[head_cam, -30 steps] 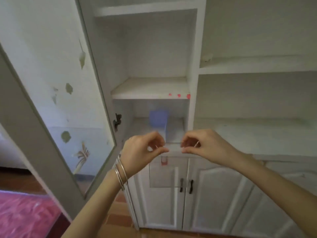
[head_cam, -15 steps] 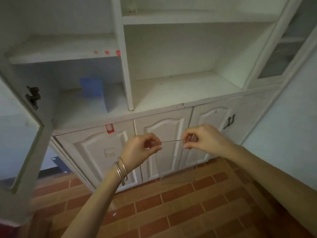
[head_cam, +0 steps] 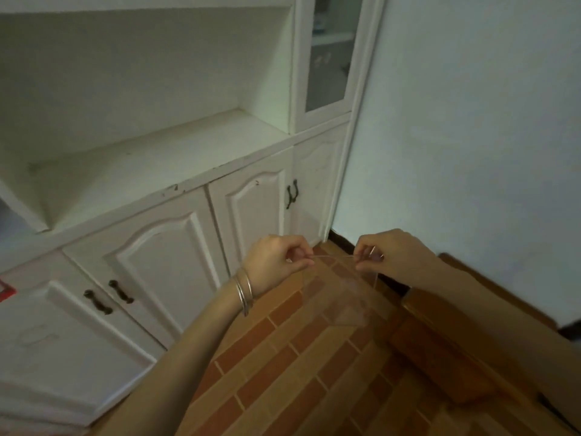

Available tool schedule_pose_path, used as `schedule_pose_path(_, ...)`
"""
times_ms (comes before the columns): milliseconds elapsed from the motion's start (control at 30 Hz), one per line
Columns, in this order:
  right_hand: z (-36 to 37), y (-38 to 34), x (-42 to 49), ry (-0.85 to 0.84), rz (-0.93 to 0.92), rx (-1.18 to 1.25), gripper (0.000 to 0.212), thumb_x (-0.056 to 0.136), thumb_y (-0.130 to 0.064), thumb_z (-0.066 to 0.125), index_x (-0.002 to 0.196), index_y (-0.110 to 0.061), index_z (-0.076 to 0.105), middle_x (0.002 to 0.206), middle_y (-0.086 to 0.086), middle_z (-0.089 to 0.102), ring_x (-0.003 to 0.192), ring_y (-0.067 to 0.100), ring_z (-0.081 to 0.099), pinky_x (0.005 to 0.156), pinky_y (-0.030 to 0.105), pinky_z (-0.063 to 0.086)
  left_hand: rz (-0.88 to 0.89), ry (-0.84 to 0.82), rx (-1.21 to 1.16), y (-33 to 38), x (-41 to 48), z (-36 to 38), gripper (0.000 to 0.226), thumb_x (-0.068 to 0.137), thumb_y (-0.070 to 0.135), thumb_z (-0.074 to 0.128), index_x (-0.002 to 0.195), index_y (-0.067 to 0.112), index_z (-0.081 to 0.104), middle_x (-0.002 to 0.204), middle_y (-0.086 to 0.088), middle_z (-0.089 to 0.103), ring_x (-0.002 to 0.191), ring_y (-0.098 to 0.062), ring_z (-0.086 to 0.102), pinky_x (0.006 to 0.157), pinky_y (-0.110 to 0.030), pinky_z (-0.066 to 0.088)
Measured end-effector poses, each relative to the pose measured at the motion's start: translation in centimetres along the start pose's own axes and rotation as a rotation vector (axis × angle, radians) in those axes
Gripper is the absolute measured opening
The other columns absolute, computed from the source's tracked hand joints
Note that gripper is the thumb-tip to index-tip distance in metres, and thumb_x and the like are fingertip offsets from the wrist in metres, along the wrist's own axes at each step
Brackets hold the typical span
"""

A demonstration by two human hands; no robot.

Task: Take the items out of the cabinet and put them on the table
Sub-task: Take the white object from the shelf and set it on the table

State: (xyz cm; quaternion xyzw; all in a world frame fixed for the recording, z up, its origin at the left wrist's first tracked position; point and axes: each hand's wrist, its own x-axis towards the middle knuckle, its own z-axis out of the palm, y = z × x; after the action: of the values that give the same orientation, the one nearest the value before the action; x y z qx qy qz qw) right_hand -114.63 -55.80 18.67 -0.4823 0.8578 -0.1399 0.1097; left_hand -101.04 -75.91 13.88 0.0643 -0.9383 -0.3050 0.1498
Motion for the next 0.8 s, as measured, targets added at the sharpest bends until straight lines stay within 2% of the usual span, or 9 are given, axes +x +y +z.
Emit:
schedule_pose_path(133,-2.4,8.1,-2.9,-0.001,0.085,-0.002,0.006,0.078,-0.030,0.070,0.081,-0.031,0.065,0.074,-0.018,0.059,0.072,0.002,0.057,0.065,0.019,0.044,0.046,-0.083,-0.023,4.7,5.4,5.8,0.008,0.079,0.032,0.073,0.085,0.028,0.068,0.072,0.017,0.066,0.069,-0.001,0.062,0.070,-0.031,0.054)
schedule_pose_path(267,-3.9,15.7,-5.6,-0.008,0.163,0.004,0.007,0.079,-0.030,0.069,0.080,-0.034,0.063,0.072,-0.023,0.058,0.070,-0.005,0.056,0.066,0.023,0.047,0.082,-0.180,-0.012,9.1,10.4,11.5,0.009,0.082,0.030,0.070,0.089,0.024,0.069,0.079,0.013,0.068,0.073,-0.004,0.062,0.072,-0.023,0.050)
schedule_pose_path(433,-5.0,23.2,-8.5,-0.028,0.222,-0.037,0.009,0.082,-0.030,0.065,0.082,-0.037,0.059,0.071,-0.027,0.052,0.073,0.000,0.056,0.067,0.022,0.046,0.127,-0.265,0.010,13.3,15.4,17.7,0.012,0.083,0.032,0.068,0.092,0.024,0.069,0.083,0.008,0.070,0.073,-0.004,0.058,0.072,-0.026,0.050)
schedule_pose_path(567,-5.3,27.6,-9.7,-0.037,0.274,-0.023,0.006,0.084,-0.030,0.063,0.086,-0.034,0.060,0.083,-0.016,0.063,0.078,0.002,0.058,0.071,0.030,0.053,0.155,-0.323,0.015,15.0,18.7,21.4,0.012,0.083,0.034,0.068,0.092,0.026,0.069,0.081,0.011,0.068,0.075,-0.006,0.061,0.072,-0.031,0.052)
schedule_pose_path(800,-4.6,34.1,-8.8,-0.065,0.355,0.018,0.005,0.084,-0.032,0.064,0.086,-0.034,0.061,0.083,-0.018,0.061,0.076,-0.001,0.056,0.071,0.029,0.051,0.152,-0.423,-0.040,15.0,24.6,27.1,0.010,0.082,0.033,0.069,0.089,0.026,0.069,0.081,0.012,0.066,0.075,-0.004,0.061,0.072,-0.030,0.053)
